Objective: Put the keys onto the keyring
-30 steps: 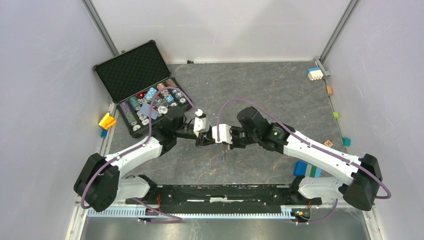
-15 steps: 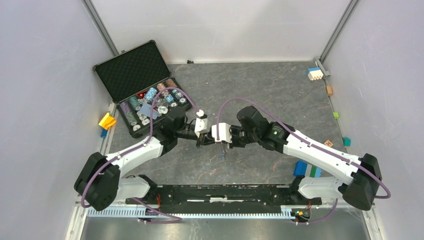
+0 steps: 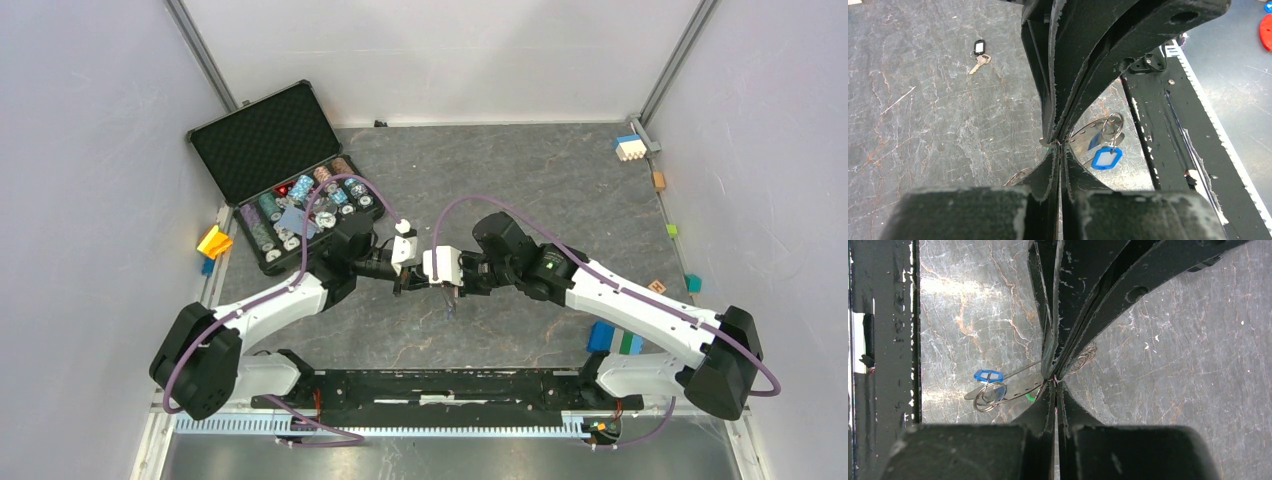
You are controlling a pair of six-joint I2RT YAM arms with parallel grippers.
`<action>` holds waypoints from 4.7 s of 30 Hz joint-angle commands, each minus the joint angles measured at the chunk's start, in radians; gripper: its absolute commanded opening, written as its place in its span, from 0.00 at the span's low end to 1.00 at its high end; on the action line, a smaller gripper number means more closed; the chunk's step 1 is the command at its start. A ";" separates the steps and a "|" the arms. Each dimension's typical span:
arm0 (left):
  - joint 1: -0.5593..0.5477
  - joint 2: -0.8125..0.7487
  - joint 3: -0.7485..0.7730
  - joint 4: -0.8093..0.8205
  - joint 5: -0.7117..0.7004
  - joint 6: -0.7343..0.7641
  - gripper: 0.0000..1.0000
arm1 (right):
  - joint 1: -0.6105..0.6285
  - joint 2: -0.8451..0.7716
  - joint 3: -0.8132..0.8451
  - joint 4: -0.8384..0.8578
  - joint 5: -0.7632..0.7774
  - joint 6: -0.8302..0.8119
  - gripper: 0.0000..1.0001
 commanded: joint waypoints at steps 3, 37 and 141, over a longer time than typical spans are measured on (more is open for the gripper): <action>-0.006 -0.020 0.013 0.010 -0.027 0.018 0.02 | -0.001 -0.026 0.008 0.051 -0.017 0.007 0.00; 0.016 -0.052 -0.146 0.514 0.125 -0.241 0.02 | -0.156 -0.195 -0.141 0.109 -0.303 0.011 0.30; -0.020 -0.026 0.033 0.005 -0.058 0.107 0.36 | 0.010 0.056 0.167 -0.135 0.017 0.005 0.00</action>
